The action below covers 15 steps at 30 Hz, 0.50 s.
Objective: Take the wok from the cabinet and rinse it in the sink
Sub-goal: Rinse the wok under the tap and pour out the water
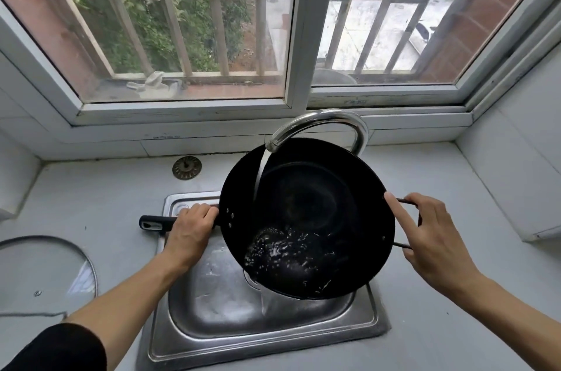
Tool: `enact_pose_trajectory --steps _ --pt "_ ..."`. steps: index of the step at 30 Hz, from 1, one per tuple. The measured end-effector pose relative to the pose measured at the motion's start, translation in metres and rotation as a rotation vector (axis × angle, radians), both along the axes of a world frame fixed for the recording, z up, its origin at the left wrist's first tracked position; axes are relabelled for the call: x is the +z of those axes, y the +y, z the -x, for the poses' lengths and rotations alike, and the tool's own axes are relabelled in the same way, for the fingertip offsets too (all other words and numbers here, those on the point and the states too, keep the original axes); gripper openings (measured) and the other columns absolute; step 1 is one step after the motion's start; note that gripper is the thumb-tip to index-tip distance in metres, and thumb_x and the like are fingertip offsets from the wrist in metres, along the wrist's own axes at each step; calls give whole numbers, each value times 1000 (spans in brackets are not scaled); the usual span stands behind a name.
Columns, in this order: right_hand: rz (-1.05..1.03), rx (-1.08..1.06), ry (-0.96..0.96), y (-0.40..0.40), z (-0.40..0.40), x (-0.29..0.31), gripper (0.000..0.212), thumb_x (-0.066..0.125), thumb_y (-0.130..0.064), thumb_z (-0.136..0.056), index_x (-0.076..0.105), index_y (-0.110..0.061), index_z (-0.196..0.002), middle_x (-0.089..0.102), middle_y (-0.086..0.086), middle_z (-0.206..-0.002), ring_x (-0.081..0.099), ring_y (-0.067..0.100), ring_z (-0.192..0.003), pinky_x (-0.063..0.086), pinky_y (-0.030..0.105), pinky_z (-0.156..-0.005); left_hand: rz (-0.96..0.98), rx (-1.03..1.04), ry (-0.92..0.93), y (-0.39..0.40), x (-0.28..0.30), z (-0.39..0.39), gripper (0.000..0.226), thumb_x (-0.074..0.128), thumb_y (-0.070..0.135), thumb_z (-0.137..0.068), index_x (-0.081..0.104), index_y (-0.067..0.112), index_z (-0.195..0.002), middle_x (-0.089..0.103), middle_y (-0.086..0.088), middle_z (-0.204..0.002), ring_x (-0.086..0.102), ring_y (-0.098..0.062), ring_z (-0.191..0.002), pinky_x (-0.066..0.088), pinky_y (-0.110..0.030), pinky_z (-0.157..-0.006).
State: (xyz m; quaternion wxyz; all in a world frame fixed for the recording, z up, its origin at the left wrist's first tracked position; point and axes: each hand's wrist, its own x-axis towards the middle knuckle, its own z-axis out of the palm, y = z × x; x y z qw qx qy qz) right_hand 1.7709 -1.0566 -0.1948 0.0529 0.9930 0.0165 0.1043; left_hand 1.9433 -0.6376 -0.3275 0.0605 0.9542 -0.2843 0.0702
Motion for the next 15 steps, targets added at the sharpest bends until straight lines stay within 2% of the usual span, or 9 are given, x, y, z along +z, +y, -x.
enact_pose_trajectory --steps 3,8,12,15 --pt "-10 -12 -40 -2 7 -5 106 70 18 -46 40 -8 -145 47 24 -119 45 38 -98 51 46 -77 -1 -3 -6 -5 0 -1 27 69 0 -69 55 13 -88 55 -8 -77 52 -33 -69 37 -41 -58" --pt "-31 -23 -53 -6 15 -17 108 78 14 -44 42 -8 -144 46 22 -120 46 37 -98 48 45 -84 -10 -16 -8 -9 2 -4 31 75 6 -67 55 14 -89 55 -7 -78 52 -32 -71 36 -39 -58" --pt "-67 -43 -80 -4 16 -28 106 78 14 -45 43 -7 -143 46 22 -121 46 37 -99 44 41 -88 8 -27 -47 -7 14 -7 15 51 11 -75 54 15 -89 57 -8 -79 55 -33 -72 39 -41 -61" --pt "-104 -52 -79 2 12 -36 107 81 12 -44 44 -7 -143 46 21 -120 46 36 -98 46 42 -87 32 -11 -74 0 24 -8 22 42 13 -78 60 14 -92 59 -7 -83 55 -30 -77 40 -41 -66"
